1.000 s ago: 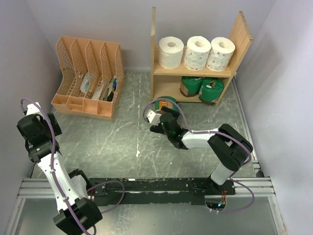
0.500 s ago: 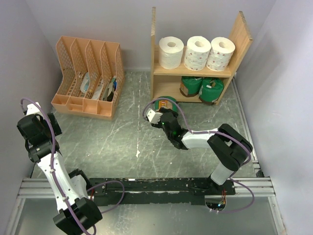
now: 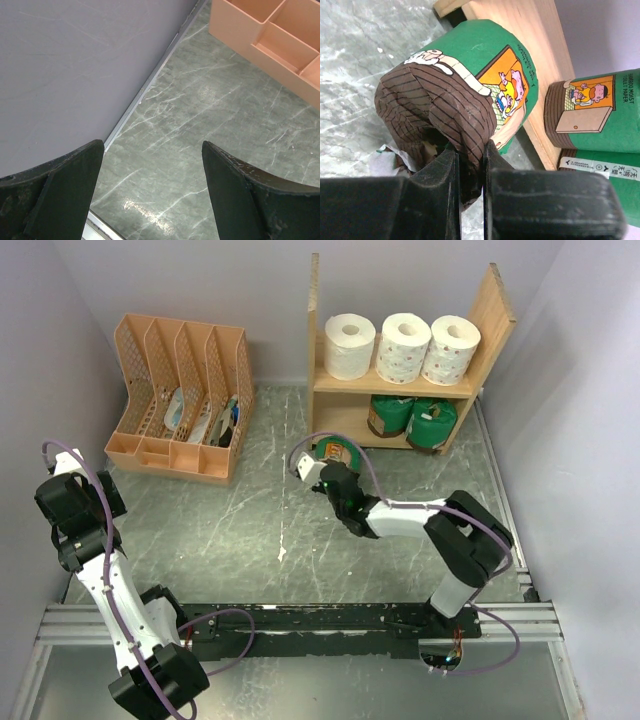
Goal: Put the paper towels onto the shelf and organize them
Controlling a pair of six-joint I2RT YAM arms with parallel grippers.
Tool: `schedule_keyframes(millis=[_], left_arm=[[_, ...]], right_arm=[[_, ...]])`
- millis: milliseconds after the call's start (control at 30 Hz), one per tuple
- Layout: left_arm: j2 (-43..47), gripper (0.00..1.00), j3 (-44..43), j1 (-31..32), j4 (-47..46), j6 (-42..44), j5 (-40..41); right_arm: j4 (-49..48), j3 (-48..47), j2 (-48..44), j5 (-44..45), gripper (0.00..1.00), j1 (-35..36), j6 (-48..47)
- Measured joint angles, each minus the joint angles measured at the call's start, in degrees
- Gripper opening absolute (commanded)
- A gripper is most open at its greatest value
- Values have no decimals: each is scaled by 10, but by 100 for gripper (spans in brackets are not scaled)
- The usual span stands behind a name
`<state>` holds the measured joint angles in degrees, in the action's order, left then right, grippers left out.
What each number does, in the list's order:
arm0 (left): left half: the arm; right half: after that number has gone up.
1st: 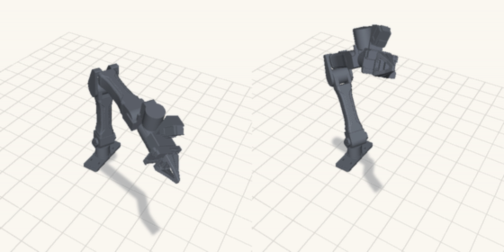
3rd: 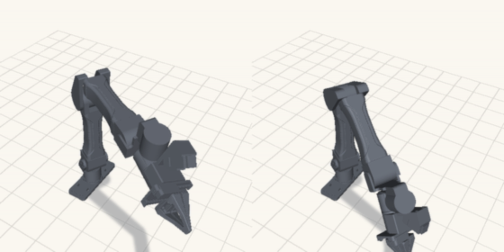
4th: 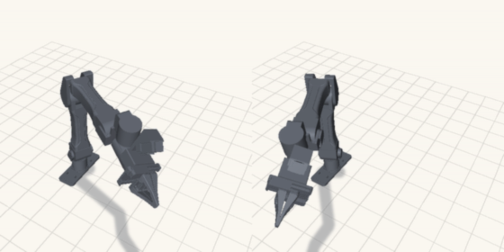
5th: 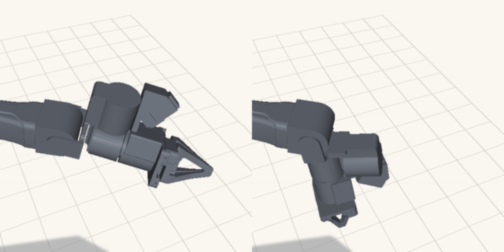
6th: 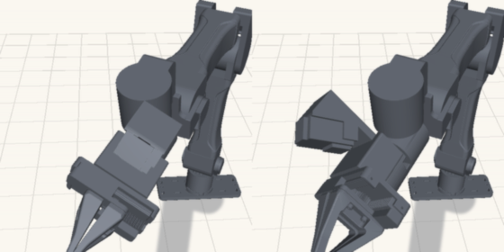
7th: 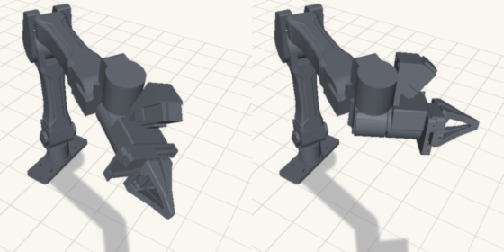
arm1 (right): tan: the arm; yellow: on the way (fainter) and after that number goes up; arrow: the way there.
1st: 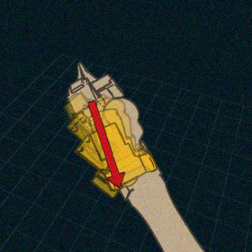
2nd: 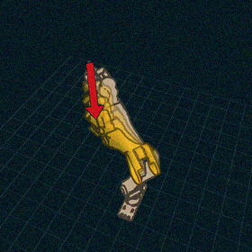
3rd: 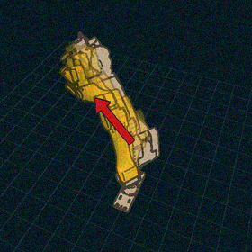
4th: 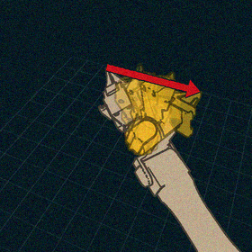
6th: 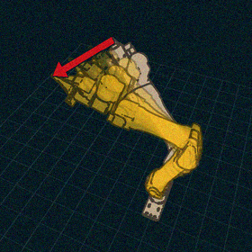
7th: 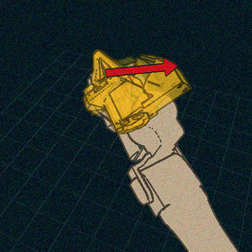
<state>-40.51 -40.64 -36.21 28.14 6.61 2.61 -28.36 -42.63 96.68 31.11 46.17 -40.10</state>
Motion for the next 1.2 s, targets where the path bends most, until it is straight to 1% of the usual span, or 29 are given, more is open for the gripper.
schedule_keyframes(millis=[67,200,300,467,600,667,733,833,900,1067,1200], left_arm=[[0,92,0,0,0,0,0],[0,91,0,0,0,0,0],[0,91,0,0,0,0,0],[0,91,0,0,0,0,0],[0,91,0,0,0,0,0],[0,91,0,0,0,0,0],[0,91,0,0,0,0,0],[0,91,0,0,0,0,0],[0,91,0,0,0,0,0],[0,91,0,0,0,0,0],[-3,91,0,0,0,0,0]], right_arm=[[47,-18,-18,-8,0,-1,31],[172,-73,-74,-38,0,-4,115],[278,-131,-113,-68,0,-5,189],[431,-228,-133,-155,0,-23,306],[545,-293,-122,-245,0,-72,409],[579,-309,-110,-303,0,-120,466],[597,-305,-107,-349,0,-174,520],[626,-292,-111,-363,0,-230,593],[635,-279,-126,-363,0,-237,645],[658,-238,-205,-359,0,-235,792],[664,-239,-212,-363,0,-238,887]])
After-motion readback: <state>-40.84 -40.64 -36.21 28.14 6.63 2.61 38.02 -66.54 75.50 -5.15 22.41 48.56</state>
